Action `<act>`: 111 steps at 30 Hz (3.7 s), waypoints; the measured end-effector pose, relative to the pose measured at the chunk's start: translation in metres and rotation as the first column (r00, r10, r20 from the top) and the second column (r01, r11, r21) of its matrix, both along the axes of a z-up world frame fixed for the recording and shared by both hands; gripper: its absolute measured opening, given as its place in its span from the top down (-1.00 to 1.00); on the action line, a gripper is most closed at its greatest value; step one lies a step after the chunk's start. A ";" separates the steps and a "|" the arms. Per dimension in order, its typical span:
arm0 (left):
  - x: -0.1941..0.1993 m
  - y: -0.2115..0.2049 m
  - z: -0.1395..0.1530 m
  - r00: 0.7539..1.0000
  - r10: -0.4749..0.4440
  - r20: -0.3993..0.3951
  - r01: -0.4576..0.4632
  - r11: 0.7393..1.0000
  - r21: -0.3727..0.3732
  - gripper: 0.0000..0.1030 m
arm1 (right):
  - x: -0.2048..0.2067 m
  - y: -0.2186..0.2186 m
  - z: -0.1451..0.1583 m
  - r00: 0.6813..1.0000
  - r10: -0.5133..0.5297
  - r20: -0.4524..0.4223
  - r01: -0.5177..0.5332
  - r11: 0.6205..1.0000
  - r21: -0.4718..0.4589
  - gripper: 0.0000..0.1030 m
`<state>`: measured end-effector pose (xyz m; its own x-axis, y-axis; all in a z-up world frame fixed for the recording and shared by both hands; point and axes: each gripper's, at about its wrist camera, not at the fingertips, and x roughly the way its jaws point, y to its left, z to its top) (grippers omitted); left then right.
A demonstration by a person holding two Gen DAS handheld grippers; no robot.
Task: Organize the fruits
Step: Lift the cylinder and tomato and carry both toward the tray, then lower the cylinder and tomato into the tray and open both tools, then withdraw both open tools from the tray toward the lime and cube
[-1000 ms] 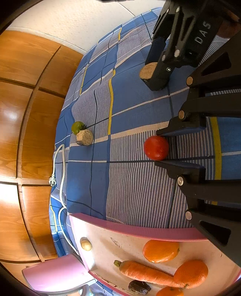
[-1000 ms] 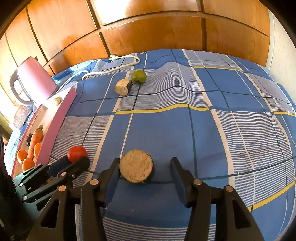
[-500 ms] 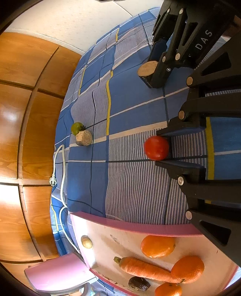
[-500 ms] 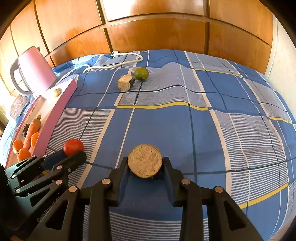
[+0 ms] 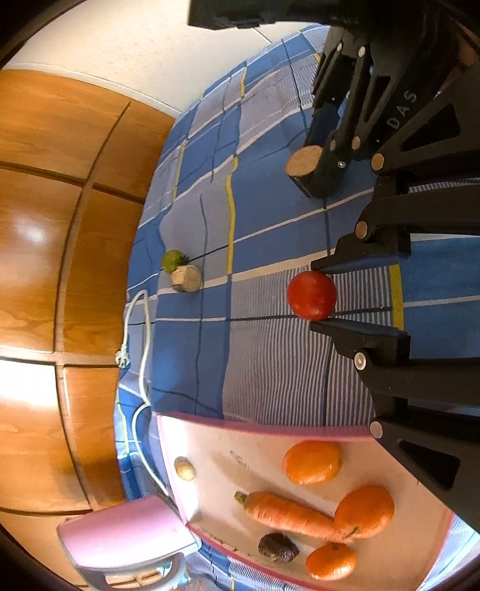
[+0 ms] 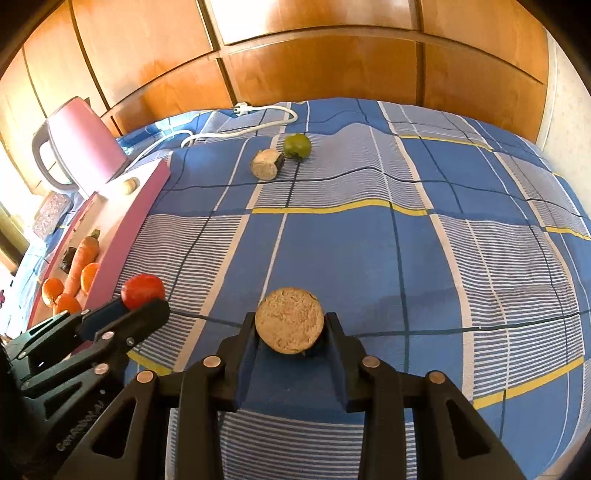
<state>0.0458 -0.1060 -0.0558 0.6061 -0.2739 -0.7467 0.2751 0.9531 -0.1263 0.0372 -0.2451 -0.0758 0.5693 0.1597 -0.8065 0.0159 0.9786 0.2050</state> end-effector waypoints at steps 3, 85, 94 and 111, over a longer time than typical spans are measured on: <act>-0.002 0.007 0.008 1.000 0.014 0.014 -0.014 1.000 -0.010 0.53 | 0.000 0.004 0.002 1.000 0.016 -0.002 -0.016 1.000 0.005 0.31; 0.041 0.196 0.020 0.890 0.456 0.018 -0.455 0.890 -0.032 0.44 | 0.097 0.192 0.041 0.933 0.358 0.032 -0.359 0.932 0.041 0.30; 0.036 0.195 0.025 0.889 0.458 0.028 -0.456 0.889 -0.043 0.23 | 0.090 0.187 0.044 0.937 0.348 0.042 -0.350 0.936 0.045 0.30; 0.019 0.177 0.033 0.907 0.418 0.044 -0.416 0.908 -0.042 0.23 | 0.069 0.166 0.050 0.951 0.301 0.066 -0.304 0.952 0.043 0.30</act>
<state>0.0647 0.0707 -0.0229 0.7066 -0.0101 -0.7075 -0.1399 0.9782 -0.1537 0.1064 -0.0790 -0.0263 0.5332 0.3724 -0.7596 -0.2924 0.9237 0.2476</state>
